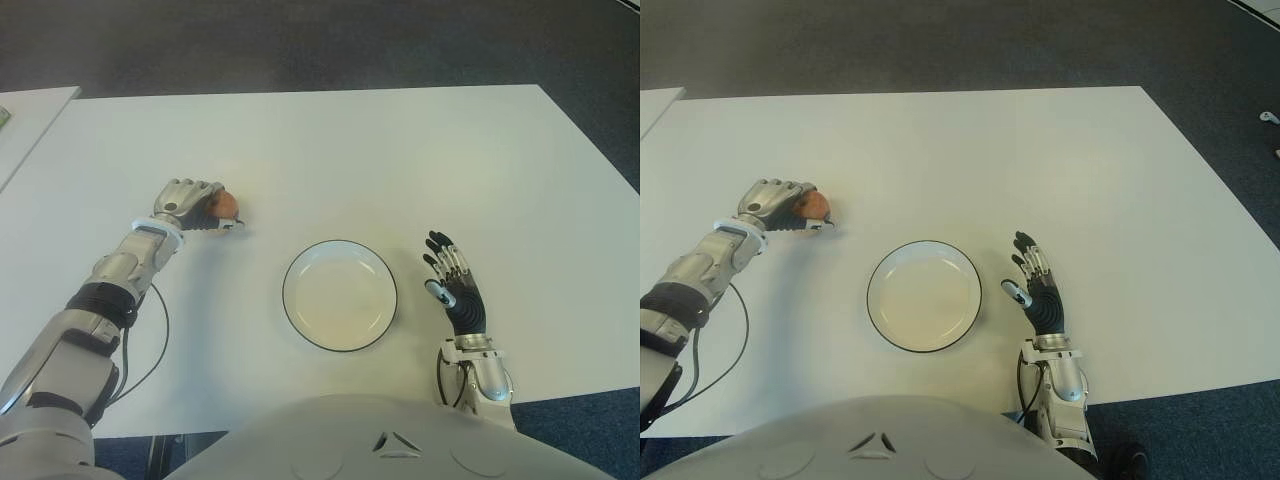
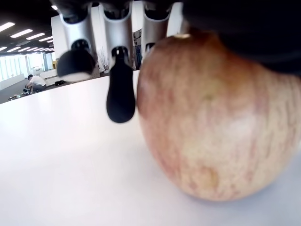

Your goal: Put the apples into the plate.

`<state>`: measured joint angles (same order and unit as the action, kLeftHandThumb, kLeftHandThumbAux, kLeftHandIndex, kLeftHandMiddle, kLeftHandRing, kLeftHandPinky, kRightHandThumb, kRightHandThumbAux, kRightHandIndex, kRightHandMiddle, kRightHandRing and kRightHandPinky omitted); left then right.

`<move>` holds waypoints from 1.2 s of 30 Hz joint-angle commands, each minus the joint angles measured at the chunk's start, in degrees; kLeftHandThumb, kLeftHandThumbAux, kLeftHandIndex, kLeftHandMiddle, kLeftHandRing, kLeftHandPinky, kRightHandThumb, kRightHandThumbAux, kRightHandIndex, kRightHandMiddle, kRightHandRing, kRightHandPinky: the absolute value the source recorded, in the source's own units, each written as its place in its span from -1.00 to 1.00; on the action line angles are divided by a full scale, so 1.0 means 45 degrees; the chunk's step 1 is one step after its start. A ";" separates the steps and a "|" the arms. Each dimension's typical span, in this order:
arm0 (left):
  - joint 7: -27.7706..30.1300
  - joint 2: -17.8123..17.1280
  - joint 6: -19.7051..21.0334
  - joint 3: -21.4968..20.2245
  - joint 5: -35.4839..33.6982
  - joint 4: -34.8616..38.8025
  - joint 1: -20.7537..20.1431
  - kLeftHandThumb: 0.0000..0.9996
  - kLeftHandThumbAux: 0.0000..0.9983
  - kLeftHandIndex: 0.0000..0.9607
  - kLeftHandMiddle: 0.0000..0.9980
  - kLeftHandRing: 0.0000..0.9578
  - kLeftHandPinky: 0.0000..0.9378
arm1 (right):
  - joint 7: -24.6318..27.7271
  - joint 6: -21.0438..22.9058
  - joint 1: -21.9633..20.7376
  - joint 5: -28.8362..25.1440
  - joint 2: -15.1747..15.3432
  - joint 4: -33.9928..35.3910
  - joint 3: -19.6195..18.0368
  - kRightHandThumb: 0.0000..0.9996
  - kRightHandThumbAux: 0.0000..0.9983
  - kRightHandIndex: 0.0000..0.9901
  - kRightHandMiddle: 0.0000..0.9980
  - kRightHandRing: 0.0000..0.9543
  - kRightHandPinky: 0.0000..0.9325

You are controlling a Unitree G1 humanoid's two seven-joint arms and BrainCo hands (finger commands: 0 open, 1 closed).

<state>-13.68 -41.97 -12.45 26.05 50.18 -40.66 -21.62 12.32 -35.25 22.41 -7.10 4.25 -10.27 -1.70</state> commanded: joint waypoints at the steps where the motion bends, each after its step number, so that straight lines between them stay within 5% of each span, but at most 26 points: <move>1: 0.0379 0.0035 -0.0276 0.0274 -0.0066 -0.0175 0.0562 0.49 0.39 -0.08 0.69 0.75 0.79 | 0.0063 0.0761 0.0409 -0.0149 -0.0087 -0.0968 -0.0044 -0.95 0.03 -1.00 -1.00 -1.00 -1.00; 6: 0.2116 -0.1207 0.0711 -0.1544 -0.1081 0.4634 0.1373 0.49 0.39 -0.08 0.69 0.75 0.77 | 0.0073 0.0834 0.0415 -0.0134 -0.0064 -0.0954 -0.0045 -0.95 0.03 -1.00 -1.00 -1.00 -1.00; 21: 0.3550 -0.1667 0.1105 -0.4142 -0.1125 1.1112 0.2559 0.50 0.39 -0.08 0.70 0.74 0.68 | -0.0353 0.1695 0.0697 0.0283 -0.0169 -0.0591 0.0164 -0.90 0.07 -1.00 -1.00 -1.00 -1.00; 26: 0.3959 -0.1465 0.0926 -0.4330 -0.1126 1.1888 0.2885 0.50 0.39 -0.08 0.67 0.71 0.61 | -0.0256 0.1762 0.0658 0.0128 -0.0243 -0.0667 0.0193 -0.88 0.08 -1.00 -1.00 -1.00 -1.00; 36: 0.5351 0.0574 0.1616 -0.2892 0.0169 1.4556 0.3202 0.50 0.39 -0.08 0.66 0.72 0.68 | -0.0303 0.1590 0.0511 0.0079 -0.0460 -0.0971 0.0212 -0.86 0.07 -1.00 -1.00 -1.00 -1.00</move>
<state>8.07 -41.75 -5.78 11.37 49.67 21.74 -7.54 11.20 -32.02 22.29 -6.80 3.54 -9.21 -1.42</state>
